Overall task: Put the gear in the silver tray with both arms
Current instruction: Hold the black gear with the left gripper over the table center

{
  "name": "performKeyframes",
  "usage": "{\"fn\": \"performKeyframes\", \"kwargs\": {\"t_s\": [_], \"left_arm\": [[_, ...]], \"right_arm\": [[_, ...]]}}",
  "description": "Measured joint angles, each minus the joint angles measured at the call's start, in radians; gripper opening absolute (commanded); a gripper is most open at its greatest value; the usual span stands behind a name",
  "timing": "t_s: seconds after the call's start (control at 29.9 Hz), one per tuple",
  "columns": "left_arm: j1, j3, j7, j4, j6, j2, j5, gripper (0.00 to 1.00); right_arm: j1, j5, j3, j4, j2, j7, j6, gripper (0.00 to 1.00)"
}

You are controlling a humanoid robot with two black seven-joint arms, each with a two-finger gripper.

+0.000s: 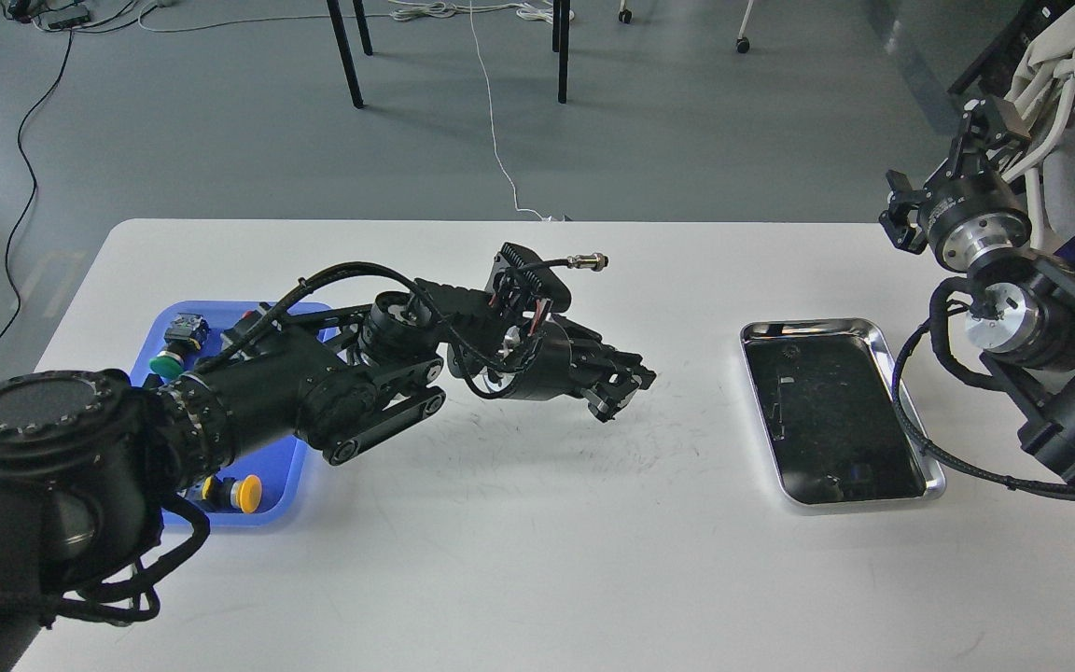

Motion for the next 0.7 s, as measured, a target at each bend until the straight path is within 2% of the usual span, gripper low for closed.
{"fn": "performKeyframes", "kwargs": {"t_s": [0.43, 0.7], "left_arm": [[0.085, -0.003, 0.0, 0.005, 0.008, 0.0, 0.0, 0.16], [0.111, -0.007, 0.0, 0.007, 0.009, 0.0, 0.0, 0.22]], "right_arm": [[0.005, -0.001, -0.036, 0.0, -0.001, 0.002, 0.0, 0.98], [0.014, -0.001, -0.041, -0.011, 0.0, 0.002, -0.002, 0.98]]}}
